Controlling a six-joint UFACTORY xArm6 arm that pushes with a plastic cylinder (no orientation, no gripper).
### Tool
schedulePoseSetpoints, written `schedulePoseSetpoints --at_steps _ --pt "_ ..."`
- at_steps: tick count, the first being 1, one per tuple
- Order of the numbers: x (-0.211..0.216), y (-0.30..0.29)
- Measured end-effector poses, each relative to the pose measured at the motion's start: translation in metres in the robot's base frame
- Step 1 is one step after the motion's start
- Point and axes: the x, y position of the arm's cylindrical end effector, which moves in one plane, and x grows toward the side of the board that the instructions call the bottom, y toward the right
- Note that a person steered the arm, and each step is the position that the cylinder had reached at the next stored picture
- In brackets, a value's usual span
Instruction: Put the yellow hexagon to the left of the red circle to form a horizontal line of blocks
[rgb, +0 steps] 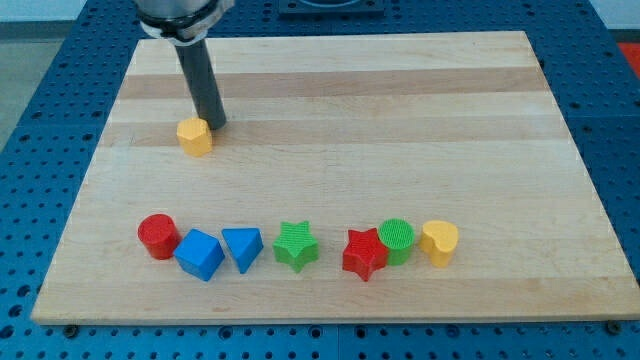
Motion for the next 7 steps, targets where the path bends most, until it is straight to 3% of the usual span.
schedulePoseSetpoints --at_steps 2,5,7 --pt "0.007 -0.035" --pt "0.022 0.021" --pt "0.025 0.003"
